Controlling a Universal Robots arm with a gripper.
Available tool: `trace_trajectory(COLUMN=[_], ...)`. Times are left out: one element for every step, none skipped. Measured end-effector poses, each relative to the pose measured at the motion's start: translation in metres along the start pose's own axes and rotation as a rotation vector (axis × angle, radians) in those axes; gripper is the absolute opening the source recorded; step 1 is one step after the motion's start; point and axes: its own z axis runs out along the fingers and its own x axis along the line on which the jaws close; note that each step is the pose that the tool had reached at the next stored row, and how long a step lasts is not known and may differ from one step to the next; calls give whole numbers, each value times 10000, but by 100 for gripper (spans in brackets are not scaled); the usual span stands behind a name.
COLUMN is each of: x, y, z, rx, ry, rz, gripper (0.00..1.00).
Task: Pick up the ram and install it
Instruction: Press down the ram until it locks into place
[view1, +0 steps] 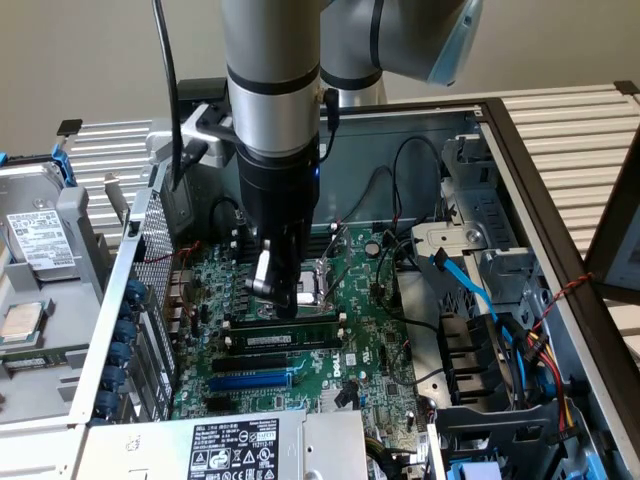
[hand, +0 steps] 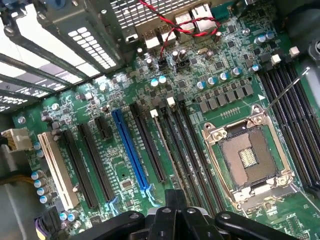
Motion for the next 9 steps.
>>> trace_trajectory(x=[0, 0, 0, 0, 0, 0, 0, 0, -1], y=[0, 0, 0, 0, 0, 0, 0, 0, 0], z=[3, 6, 8, 11, 13, 15, 18, 20, 22], rx=[-5, -9, -13, -17, -22, -26, -31, -35, -39], ry=[-3, -6, -8, -11, -14, -17, -20, -22, -25], rz=[179, 360, 544, 725, 904, 1084, 1270, 1443, 1624], gripper=[10, 10, 10, 10, 10, 10, 10, 10, 10])
